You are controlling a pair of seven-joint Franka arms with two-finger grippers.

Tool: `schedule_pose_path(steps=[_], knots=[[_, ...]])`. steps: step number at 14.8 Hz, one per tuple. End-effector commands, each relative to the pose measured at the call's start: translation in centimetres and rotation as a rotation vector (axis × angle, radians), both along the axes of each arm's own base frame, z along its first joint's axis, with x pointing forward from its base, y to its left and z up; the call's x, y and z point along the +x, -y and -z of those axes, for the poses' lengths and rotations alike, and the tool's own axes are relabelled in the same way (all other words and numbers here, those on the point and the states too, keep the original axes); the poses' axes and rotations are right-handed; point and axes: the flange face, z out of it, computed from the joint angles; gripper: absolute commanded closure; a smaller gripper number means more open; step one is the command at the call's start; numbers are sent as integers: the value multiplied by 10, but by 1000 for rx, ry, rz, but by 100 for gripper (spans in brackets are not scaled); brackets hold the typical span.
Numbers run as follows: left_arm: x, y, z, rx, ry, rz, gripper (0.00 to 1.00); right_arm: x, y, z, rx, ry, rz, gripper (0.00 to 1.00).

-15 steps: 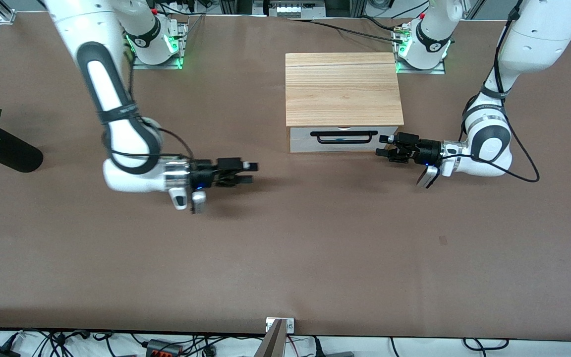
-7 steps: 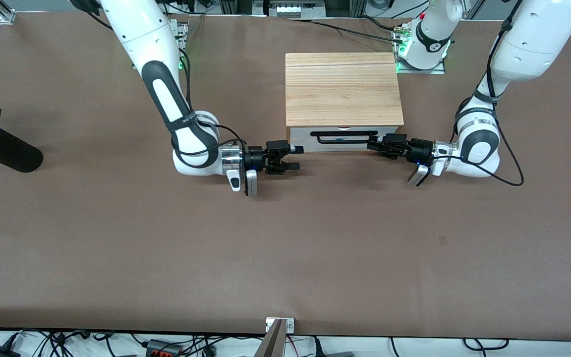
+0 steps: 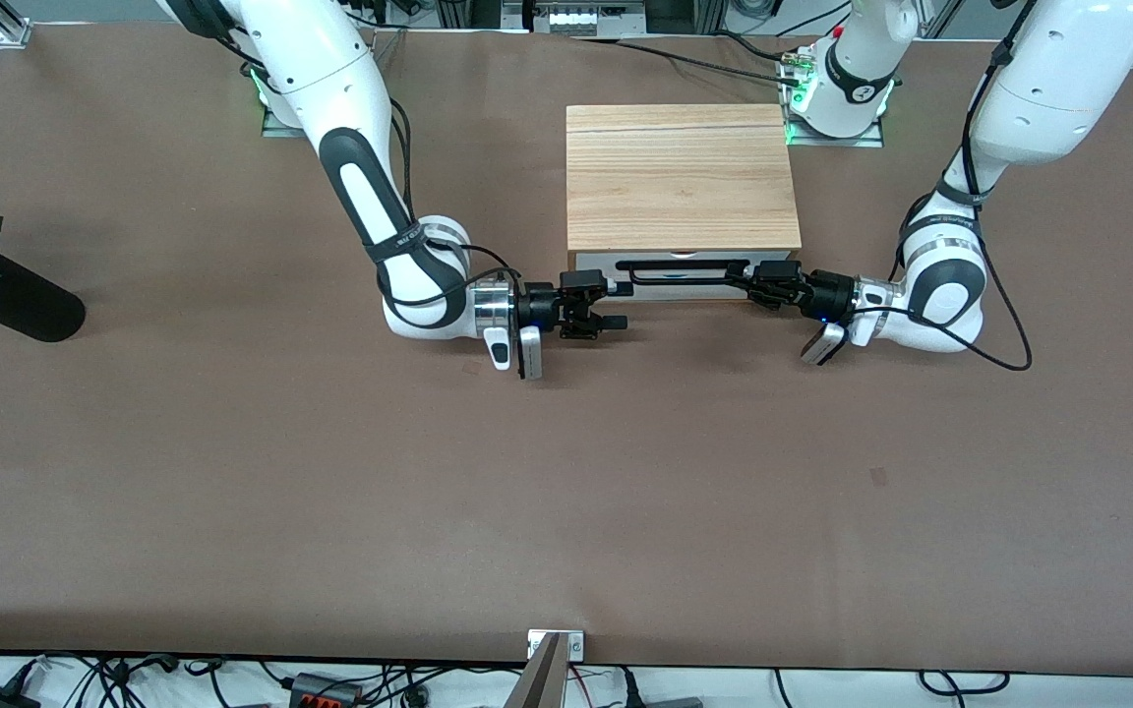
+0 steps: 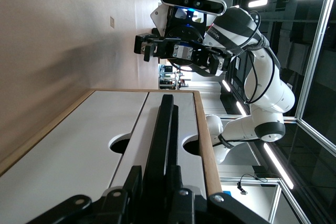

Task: Pull top drawer with both arms simultaneously
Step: 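Close both grippers on the black drawer handle from either end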

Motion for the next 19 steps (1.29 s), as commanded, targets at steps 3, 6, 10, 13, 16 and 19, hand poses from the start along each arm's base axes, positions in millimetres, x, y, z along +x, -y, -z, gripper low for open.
schedule_pose_path(steps=[3,6,10,13,16,19], knots=[[-3,9,4,-44,3,-14,94,-12,-14,4,-26,35,-84,5],[-2,9,4,-47,0,-23,97,-17,-15,3,-28,36,-135,20],[-2,11,5,-50,-2,-27,97,-14,-8,-1,-6,1,-199,44],[-1,10,5,-50,-2,-28,97,-15,-7,1,-1,17,-199,45],[-1,10,4,-50,0,-28,97,-15,-8,1,1,18,-200,53],[-1,10,5,-50,-2,-28,97,-18,-10,3,1,16,-202,56]])
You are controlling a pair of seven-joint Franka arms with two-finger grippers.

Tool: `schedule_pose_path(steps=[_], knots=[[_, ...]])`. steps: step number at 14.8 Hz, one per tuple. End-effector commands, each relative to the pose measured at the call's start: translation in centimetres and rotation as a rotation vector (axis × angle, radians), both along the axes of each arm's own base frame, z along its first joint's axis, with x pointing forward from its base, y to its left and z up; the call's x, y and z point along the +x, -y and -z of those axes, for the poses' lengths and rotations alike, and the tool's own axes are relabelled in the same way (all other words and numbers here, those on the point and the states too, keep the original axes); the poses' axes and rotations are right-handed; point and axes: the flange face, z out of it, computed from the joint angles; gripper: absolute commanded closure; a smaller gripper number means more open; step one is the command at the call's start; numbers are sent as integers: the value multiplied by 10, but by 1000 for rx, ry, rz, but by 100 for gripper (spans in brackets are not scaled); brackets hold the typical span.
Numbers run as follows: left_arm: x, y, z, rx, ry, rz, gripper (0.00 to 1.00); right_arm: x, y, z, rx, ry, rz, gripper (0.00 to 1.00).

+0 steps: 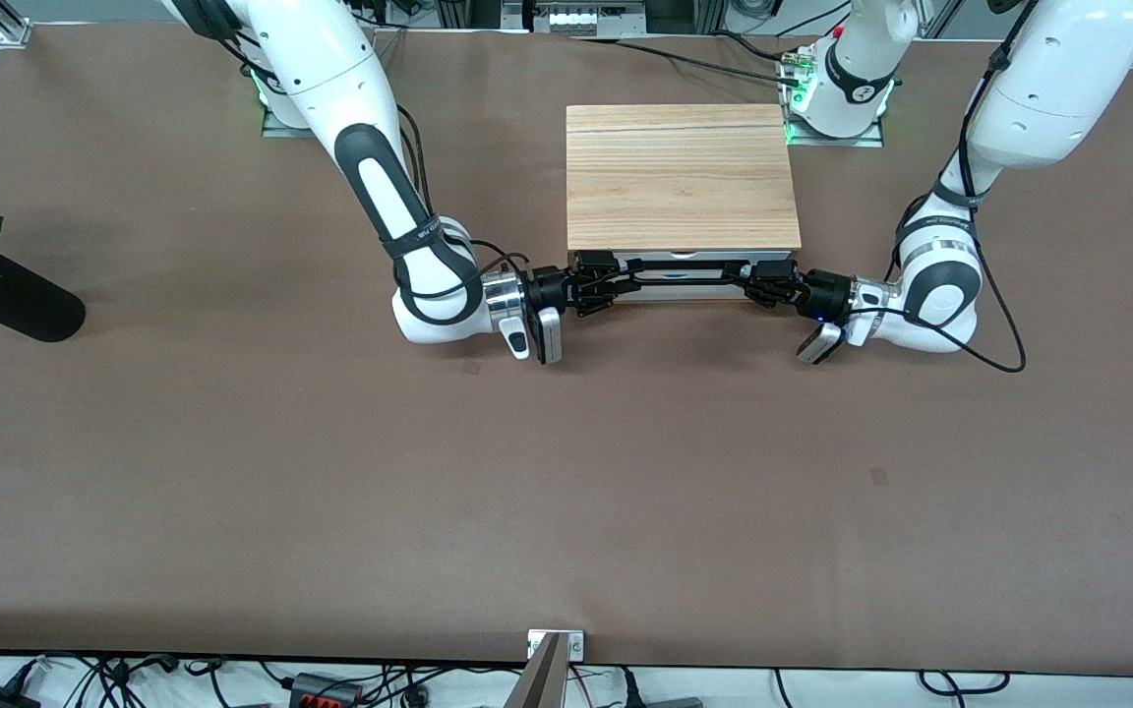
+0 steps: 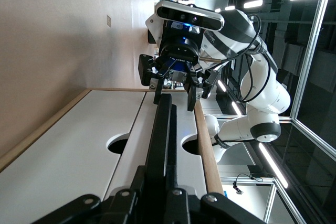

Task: Pull top drawer with both arms simultaneously
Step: 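Close both grippers on the black drawer handle from either end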

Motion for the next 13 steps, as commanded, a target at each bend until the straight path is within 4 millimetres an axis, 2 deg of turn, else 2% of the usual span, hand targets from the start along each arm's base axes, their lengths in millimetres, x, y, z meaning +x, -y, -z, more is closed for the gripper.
schedule_pose_path(steps=[1,2,5,6,8,10,13], knots=[[1,8,1,-35,4,-26,97,-2,-5,1,8,1,-19,62],[0,9,2,-35,3,-25,97,-3,-5,3,9,-1,-18,66],[0,9,2,-35,3,-25,97,-4,-5,7,6,-7,-19,68],[0,9,2,-35,1,-25,97,-4,-4,7,7,-7,-19,74],[0,9,2,-36,1,-24,97,-4,-5,7,6,-6,-21,75],[0,9,2,-36,1,-26,97,-4,-4,10,4,-12,-21,87],[2,10,1,-34,5,-24,98,-1,0,13,0,-16,-15,87]])
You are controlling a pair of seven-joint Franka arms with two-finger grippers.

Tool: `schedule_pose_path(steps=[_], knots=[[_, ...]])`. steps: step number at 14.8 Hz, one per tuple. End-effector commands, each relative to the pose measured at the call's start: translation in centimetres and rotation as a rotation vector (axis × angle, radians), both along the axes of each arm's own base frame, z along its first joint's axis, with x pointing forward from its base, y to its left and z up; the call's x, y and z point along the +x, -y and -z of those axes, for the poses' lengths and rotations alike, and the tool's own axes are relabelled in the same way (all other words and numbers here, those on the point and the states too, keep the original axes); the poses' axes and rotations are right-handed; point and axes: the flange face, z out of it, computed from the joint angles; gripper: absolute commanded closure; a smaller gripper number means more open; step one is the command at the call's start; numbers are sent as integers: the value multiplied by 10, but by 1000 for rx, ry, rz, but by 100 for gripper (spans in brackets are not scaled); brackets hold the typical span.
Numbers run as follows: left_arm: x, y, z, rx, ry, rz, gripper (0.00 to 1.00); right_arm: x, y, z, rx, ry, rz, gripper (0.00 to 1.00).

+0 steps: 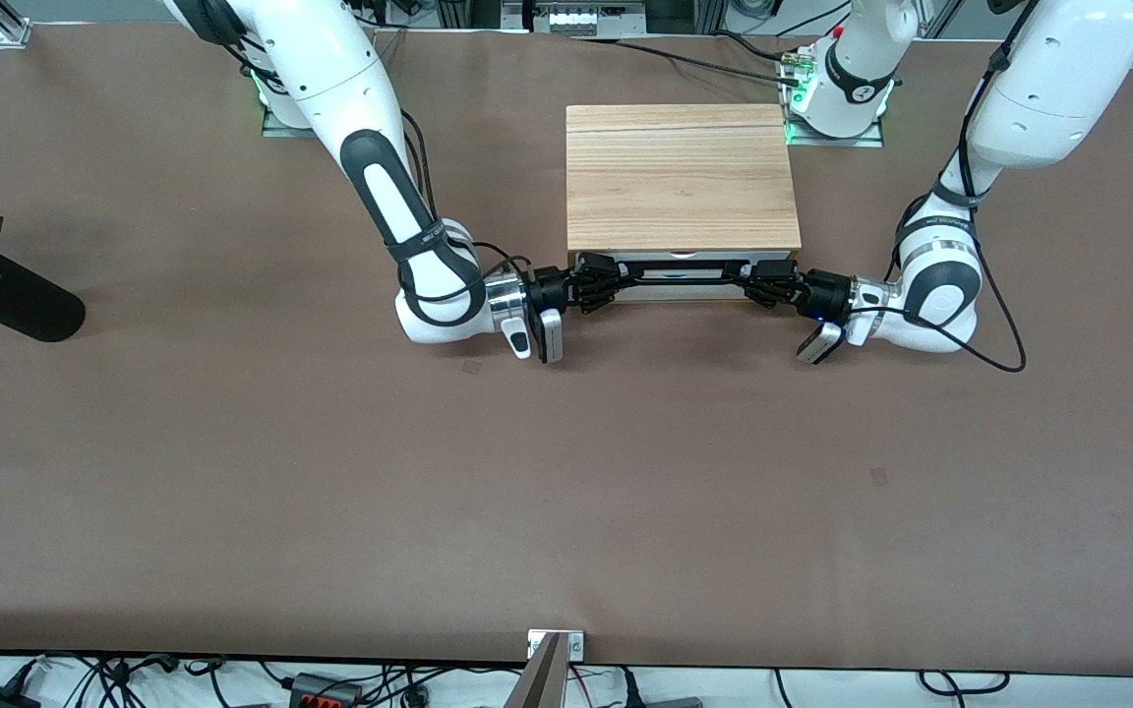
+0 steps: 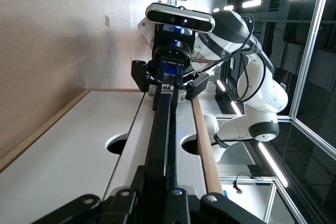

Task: Pull top drawer with both arms simultaneously
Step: 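Close both grippers on the black drawer handle from either end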

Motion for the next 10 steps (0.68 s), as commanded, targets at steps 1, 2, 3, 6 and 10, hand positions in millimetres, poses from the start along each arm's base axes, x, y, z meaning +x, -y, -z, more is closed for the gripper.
schedule_pose_path(steps=[1,2,3,6,10], knots=[[3,10,0,-28,-1,-24,98,4,1,1,10,1,-7,88],[3,10,0,-28,-2,-24,98,5,1,0,10,0,-5,89],[3,10,0,-27,-4,-24,98,6,1,-2,10,-2,-7,91],[6,9,-2,-27,-1,-27,99,15,-3,-2,20,12,-2,91],[22,12,0,-31,4,-37,99,19,-6,-2,22,20,-3,91]])
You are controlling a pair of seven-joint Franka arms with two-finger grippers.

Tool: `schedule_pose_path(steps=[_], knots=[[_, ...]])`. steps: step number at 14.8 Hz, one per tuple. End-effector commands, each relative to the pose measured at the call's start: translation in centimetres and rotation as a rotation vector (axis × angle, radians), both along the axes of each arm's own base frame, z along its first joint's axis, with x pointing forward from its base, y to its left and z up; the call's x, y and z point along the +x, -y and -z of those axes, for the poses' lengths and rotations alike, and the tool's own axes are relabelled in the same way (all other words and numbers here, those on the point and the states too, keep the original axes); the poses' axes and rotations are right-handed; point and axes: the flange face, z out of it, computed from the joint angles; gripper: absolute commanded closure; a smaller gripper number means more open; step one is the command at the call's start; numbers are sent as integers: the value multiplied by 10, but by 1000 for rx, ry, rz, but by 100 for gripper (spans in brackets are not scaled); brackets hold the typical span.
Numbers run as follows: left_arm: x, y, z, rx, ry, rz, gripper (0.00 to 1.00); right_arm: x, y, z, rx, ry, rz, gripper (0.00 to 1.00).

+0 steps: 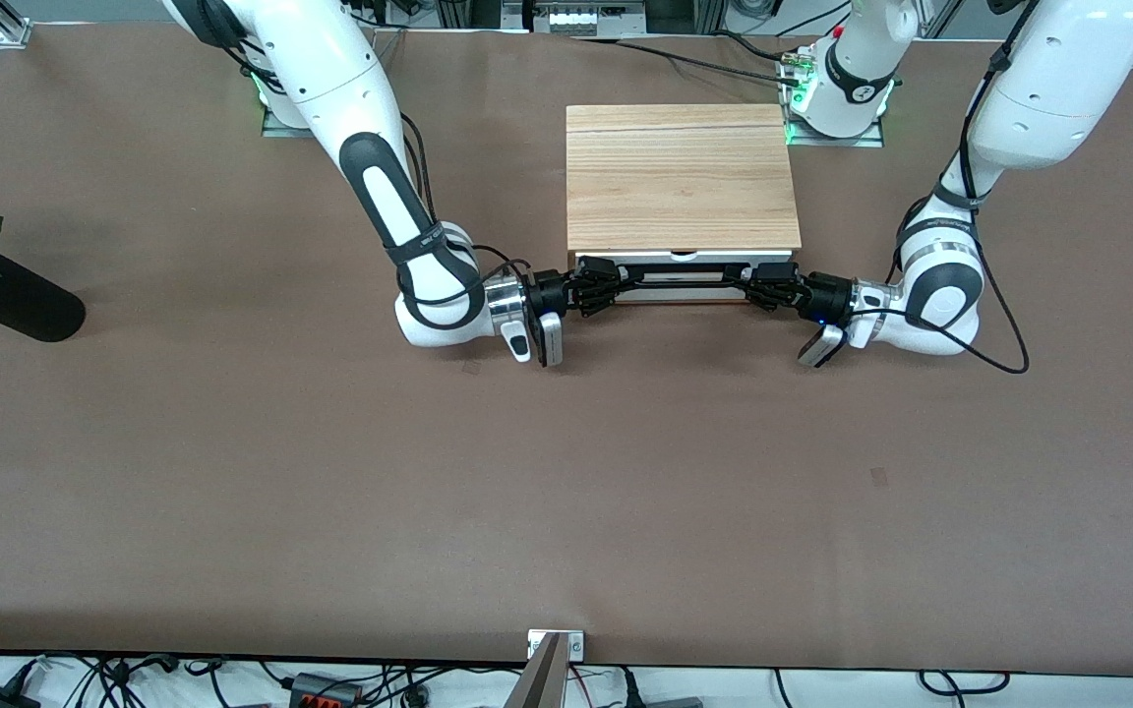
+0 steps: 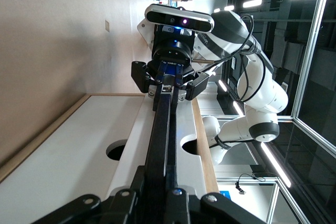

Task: Pull top drawer with both arms simultaneously
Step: 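Pull the drawer handle outward with both grippers together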

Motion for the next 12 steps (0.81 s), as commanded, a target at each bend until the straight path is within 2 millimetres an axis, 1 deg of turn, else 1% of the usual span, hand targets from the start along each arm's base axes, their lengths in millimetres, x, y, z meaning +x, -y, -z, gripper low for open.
schedule_pose_path(steps=[1,2,4,6,8,9,12], knots=[[18,12,4,-37,-8,-34,99,13,-6,-2,17,19,-6,91],[26,11,4,-38,3,-37,99,17,-3,-1,14,25,0,91],[39,8,3,-36,5,-43,99,29,-2,-7,20,48,10,91],[47,8,4,-36,10,-46,99,42,0,-11,16,71,31,90],[57,7,4,-37,13,-53,99,55,3,-10,12,88,50,90],[63,7,4,-33,9,-55,99,58,4,-10,12,94,52,90],[79,5,9,-38,24,-65,99,75,13,-9,18,108,78,90]])
